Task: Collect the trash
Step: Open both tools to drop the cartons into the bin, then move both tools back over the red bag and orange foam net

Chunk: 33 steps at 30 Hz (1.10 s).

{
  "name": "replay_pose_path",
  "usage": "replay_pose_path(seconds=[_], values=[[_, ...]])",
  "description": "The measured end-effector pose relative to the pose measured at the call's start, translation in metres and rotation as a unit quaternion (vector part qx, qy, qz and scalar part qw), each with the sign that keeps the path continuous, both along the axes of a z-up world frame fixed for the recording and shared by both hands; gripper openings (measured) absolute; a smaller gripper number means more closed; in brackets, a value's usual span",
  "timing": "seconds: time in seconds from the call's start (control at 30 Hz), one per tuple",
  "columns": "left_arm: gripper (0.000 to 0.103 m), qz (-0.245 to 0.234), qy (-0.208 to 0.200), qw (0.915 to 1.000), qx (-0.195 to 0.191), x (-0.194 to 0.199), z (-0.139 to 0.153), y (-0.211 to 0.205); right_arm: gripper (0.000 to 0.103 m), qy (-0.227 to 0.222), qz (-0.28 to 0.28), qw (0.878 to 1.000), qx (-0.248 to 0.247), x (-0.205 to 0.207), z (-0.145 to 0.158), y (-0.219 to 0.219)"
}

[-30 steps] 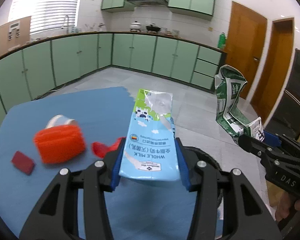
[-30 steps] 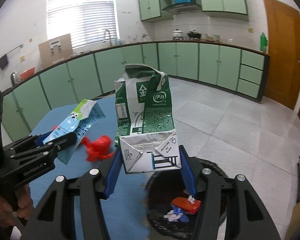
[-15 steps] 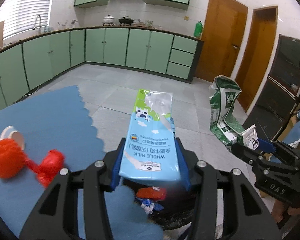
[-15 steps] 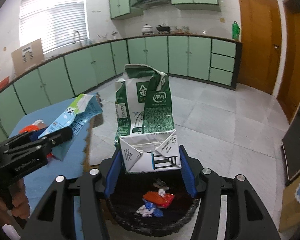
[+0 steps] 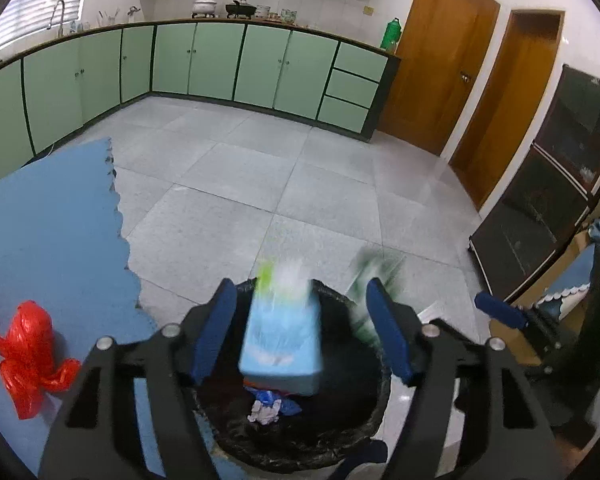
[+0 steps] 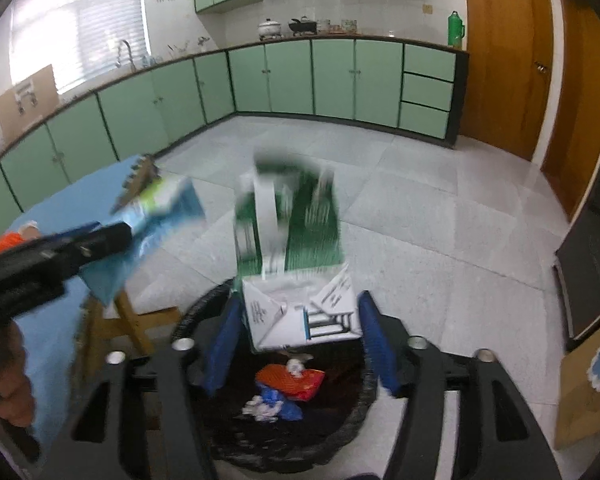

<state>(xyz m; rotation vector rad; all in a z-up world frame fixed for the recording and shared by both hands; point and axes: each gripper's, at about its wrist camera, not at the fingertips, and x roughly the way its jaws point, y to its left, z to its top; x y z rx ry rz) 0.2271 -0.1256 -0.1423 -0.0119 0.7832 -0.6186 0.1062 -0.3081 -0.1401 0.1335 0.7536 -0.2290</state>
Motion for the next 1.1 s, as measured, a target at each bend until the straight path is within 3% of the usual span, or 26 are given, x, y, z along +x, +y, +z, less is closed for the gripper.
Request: replay_pose_path(seconds=[0.1, 0.3, 0.5, 0.63, 0.8, 1.1], values=[[0.071, 0.006, -0.004, 1.0, -0.005, 0.001, 0.003, 0.004, 0.077, 0.002, -0.013, 1.0, 0.001, -0.004, -0.007, -0.004], [0.077, 0.042, -0.041, 0.9982, -0.005, -0.006, 0.027, 0.033, 0.097, -0.02, -0.043, 0.999, 0.0, -0.016, 0.0, -0.003], [0.083, 0.096, -0.093, 0.991, 0.01, -0.025, 0.054, 0.08, 0.097, -0.051, -0.023, 0.998, 0.005, -0.016, 0.023, 0.024], [0.084, 0.142, -0.103, 0.9844, 0.019, -0.034, 0.062, 0.123, 0.097, -0.075, 0.01, 0.997, 0.007, -0.012, 0.04, 0.057], [0.084, 0.21, -0.112, 0.9702, 0.047, -0.04, 0.066, 0.19, 0.097, -0.092, 0.061, 0.994, 0.008, 0.004, 0.054, 0.11], [0.084, 0.287, -0.104, 0.9484, 0.086, -0.044, 0.057, 0.284, 0.097, -0.09, 0.123, 0.988, 0.024, 0.031, 0.048, 0.191]])
